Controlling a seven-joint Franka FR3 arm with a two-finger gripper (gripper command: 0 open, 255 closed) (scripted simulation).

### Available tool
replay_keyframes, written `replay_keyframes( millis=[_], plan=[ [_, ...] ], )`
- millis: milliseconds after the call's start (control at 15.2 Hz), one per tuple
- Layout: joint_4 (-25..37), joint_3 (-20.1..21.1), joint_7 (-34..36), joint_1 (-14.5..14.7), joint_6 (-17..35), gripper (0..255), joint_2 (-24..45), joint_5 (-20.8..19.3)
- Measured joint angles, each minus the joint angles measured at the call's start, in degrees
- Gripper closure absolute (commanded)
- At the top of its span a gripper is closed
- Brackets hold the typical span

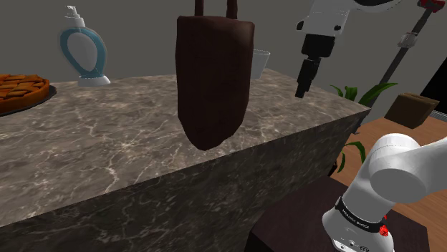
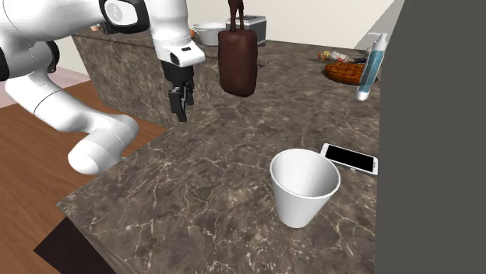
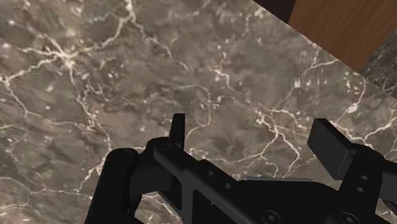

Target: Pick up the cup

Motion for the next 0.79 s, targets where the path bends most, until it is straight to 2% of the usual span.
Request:
replay_keyframes(
  millis=[198, 792],
  plan=[
    [1.0, -0.7, -1.3, -0.3, 0.9, 0, 1.6, -1.2],
    [12.3, -4.4, -9.4, -2.0, 6.8, 0, 16.9, -8.2]
  ],
)
